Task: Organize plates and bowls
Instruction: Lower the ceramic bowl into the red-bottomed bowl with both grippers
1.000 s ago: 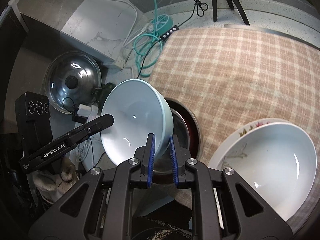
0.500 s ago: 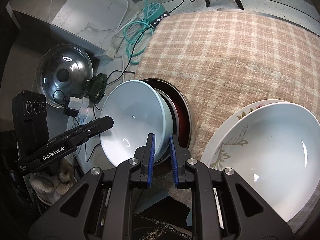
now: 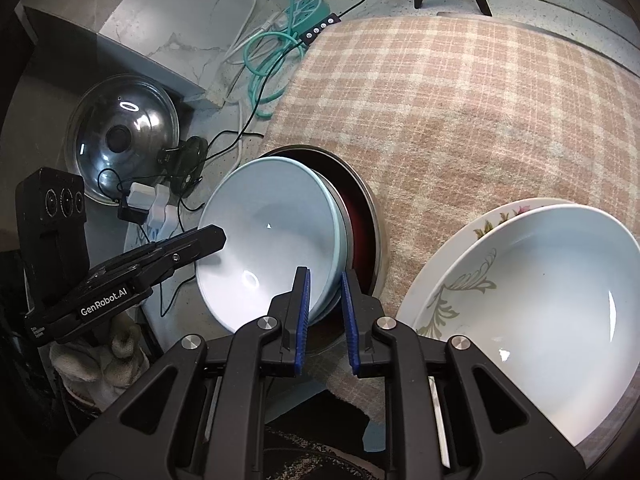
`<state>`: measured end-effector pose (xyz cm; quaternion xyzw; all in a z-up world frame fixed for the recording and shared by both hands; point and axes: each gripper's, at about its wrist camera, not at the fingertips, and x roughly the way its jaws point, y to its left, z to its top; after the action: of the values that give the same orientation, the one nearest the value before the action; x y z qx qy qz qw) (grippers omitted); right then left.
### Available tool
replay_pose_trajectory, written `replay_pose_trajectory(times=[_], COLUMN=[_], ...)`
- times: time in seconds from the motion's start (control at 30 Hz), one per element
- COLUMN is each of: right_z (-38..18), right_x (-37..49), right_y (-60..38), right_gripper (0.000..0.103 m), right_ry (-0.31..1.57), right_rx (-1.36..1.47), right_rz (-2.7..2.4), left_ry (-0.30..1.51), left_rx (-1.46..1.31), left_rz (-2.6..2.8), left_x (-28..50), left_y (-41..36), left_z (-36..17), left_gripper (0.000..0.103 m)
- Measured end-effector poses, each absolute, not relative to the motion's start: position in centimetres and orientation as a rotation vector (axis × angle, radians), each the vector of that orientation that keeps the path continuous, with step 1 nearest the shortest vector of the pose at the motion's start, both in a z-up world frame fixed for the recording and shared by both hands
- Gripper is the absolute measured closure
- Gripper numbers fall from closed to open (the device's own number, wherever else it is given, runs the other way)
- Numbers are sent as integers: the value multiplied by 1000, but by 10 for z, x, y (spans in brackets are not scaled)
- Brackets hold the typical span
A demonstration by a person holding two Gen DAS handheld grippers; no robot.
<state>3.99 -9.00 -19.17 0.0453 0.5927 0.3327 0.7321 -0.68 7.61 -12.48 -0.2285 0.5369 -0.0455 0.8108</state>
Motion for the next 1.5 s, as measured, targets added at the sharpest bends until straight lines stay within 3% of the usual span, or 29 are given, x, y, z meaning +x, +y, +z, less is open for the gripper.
replay_pose_trajectory(times=[0.87,1.5], right_z=[-164,-182], right_x=[36,46], right_y=[-120,-124], right_gripper=[85,85], right_ry=[1207,1256], right_rx=[196,162], right_rz=[725,679], left_ry=[1021,1079], left_rx=[-522,-581], left_rz=[-94,-74], left_x=[-10,-17], left_y=[96,107], left_z=[-92,-123], left_gripper=[90,90])
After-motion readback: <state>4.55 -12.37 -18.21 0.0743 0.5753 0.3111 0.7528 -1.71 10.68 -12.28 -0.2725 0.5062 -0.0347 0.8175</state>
